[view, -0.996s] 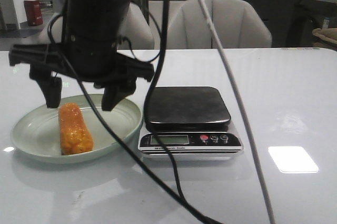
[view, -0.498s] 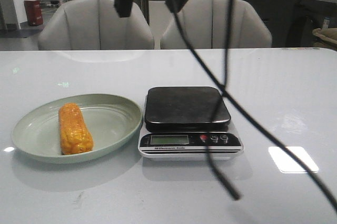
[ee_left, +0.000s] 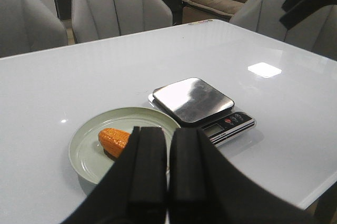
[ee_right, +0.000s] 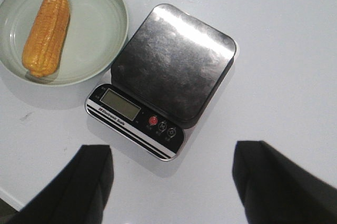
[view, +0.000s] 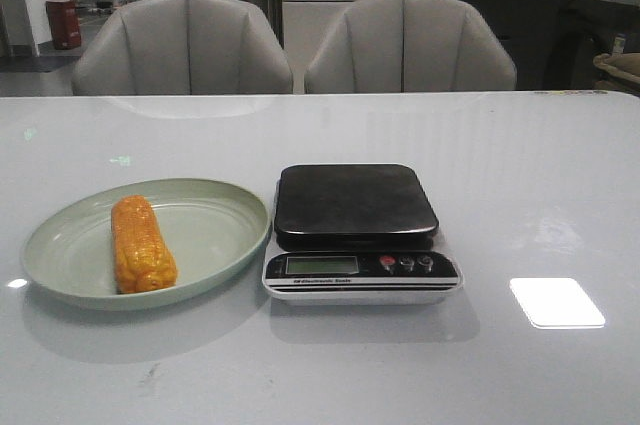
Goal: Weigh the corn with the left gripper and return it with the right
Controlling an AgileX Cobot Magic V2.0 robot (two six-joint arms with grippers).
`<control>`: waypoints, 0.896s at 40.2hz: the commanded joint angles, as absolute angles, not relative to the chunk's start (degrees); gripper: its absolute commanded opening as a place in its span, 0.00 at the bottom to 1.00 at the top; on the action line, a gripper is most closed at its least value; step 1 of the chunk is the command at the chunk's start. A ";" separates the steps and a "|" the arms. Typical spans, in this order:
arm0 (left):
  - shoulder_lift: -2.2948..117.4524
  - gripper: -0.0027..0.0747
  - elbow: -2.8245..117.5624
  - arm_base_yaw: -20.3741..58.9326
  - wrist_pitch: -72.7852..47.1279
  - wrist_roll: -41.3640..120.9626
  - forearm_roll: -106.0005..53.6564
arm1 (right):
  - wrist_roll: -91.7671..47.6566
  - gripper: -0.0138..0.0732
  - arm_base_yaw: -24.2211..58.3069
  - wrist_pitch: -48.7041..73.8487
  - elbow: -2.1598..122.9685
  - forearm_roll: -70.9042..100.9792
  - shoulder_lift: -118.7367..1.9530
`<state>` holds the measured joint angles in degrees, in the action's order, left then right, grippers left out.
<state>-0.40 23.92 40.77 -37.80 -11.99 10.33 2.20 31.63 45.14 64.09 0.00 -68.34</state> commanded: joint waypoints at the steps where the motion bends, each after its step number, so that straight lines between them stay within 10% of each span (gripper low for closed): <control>1: -0.70 0.19 25.18 40.71 -33.23 -12.13 10.75 | 1.29 0.82 31.18 39.88 61.14 0.00 -60.69; 36: -0.70 0.19 25.18 40.71 -33.23 -12.13 10.75 | 0.00 0.82 31.18 7.12 14.80 -0.33 -7.00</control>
